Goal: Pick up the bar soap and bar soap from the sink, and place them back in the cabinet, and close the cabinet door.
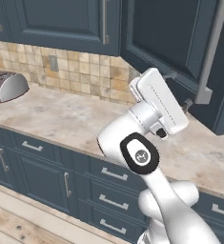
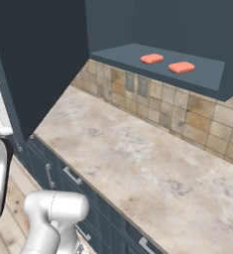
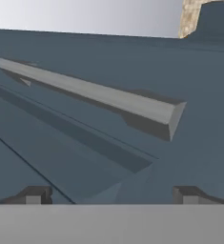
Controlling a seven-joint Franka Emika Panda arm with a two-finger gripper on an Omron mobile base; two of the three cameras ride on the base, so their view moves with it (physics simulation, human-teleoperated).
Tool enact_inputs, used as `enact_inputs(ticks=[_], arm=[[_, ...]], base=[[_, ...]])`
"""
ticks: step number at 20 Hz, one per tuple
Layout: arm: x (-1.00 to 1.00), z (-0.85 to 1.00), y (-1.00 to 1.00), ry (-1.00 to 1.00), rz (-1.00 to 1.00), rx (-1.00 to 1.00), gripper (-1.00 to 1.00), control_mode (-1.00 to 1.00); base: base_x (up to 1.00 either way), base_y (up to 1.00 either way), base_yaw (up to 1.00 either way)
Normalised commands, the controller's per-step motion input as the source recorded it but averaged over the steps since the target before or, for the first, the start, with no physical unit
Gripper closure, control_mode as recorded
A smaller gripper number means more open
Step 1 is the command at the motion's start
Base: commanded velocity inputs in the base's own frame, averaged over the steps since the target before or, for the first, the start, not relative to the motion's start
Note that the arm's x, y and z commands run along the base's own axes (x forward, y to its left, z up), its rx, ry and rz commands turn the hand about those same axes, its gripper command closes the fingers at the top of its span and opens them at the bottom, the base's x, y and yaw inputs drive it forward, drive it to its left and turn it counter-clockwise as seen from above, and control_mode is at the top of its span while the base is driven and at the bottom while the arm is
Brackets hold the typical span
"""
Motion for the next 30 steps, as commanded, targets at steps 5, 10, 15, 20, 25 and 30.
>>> enact_inputs(ticks=[5, 10, 15, 20, 25, 30], arm=[[0.0, 0.0, -0.37, -0.05, 0.08, 0.09, -1.0, -1.0], [0.0, 0.0, -0.33, -0.01, 0.11, 0.1, -1.0, -1.0], [0.0, 0.0, -0.31, 0.0, 0.11, 0.1, -1.0, -1.0], [0.0, 0.0, -0.34, 0.0, 0.11, 0.1, -1.0, -1.0], [0.0, 0.0, -0.35, 0.0, 0.13, 0.1, -1.0, -1.0], [0.0, 0.0, -0.37, 0.0, 0.13, 0.11, -1.0, -1.0]], base=[[0.0, 0.0, 0.0], [0.0, 0.0, 0.0], [0.0, 0.0, 0.0], [0.0, 0.0, 0.0], [0.0, 0.0, 0.0], [0.0, 0.0, 0.0]])
